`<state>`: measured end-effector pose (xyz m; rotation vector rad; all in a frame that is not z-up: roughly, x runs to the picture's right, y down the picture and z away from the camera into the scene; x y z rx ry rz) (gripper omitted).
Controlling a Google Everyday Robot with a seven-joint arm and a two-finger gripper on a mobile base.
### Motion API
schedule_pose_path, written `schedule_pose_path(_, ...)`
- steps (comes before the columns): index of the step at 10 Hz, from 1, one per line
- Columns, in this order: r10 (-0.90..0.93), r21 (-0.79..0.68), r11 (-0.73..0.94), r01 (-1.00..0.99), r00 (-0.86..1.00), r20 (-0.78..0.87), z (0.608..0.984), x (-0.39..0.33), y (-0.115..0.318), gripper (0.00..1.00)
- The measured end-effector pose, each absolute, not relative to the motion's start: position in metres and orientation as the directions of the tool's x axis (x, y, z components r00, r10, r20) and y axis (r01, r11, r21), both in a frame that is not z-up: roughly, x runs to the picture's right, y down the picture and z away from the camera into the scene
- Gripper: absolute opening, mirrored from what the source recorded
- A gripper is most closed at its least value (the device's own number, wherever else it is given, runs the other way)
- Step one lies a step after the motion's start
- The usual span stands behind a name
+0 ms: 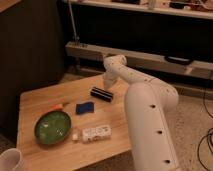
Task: Push the eraser across the table
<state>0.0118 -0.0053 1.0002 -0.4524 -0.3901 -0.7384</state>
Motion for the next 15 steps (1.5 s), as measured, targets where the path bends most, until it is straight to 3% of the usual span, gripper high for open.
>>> schedule_pose_path(6,-0.564,-0.199,0.55,0.811,0.536,0.628,0.968,-0.035,0.032,0.0)
schedule_pose_path(11,-0.457,-0.136,0.468,0.873,0.371,0.808,0.916,-0.107,0.072,0.0)
schedule_pose_path(15,-0.412,-0.151,0.409,0.9,0.329,0.85,0.902,-0.125,0.093,0.0)
